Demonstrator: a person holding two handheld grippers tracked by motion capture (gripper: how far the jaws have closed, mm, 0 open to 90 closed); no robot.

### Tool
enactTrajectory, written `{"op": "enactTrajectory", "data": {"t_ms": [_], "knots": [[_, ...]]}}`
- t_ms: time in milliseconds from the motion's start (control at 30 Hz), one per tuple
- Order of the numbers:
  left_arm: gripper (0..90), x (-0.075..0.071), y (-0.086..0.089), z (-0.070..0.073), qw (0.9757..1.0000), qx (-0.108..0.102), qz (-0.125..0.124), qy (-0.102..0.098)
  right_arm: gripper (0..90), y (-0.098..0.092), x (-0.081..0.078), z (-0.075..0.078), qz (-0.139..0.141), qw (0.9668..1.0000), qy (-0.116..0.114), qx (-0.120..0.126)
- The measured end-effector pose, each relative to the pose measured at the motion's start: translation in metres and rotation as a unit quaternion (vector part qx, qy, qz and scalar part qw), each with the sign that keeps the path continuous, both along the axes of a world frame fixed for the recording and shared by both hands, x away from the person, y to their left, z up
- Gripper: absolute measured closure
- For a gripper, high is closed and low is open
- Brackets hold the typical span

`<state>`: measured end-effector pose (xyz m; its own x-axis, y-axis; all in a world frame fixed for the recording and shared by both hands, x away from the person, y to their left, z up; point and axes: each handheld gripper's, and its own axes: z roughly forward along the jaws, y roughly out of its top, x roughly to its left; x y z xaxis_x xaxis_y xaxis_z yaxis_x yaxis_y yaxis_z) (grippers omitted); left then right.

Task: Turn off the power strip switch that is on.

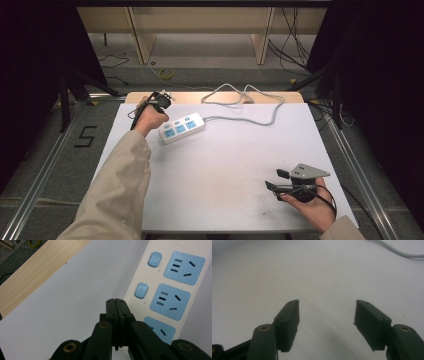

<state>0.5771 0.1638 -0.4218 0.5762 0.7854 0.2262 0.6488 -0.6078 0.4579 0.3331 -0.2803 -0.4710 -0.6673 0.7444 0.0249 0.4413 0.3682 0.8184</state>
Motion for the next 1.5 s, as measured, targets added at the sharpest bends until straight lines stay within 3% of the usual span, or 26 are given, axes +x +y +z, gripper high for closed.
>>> {"op": "enactTrajectory", "data": {"t_ms": [800,1333,1500], "knots": [[89.7,0.002,-0.004,-0.009,0.9994,0.023,-0.010,0.024,37.6,0.000,0.000,0.000,0.002,1.0000,-0.001,-0.002],[89.7,0.003,-0.009,-0.015,0.9992,0.023,-0.013,0.029,37.6,0.000,0.000,0.000,0.003,1.0000,0.000,-0.002],[89.7,0.002,-0.009,-0.016,0.9986,0.034,-0.017,0.036,37.6,0.000,0.000,0.000,0.004,1.0000,0.000,-0.002]]}}
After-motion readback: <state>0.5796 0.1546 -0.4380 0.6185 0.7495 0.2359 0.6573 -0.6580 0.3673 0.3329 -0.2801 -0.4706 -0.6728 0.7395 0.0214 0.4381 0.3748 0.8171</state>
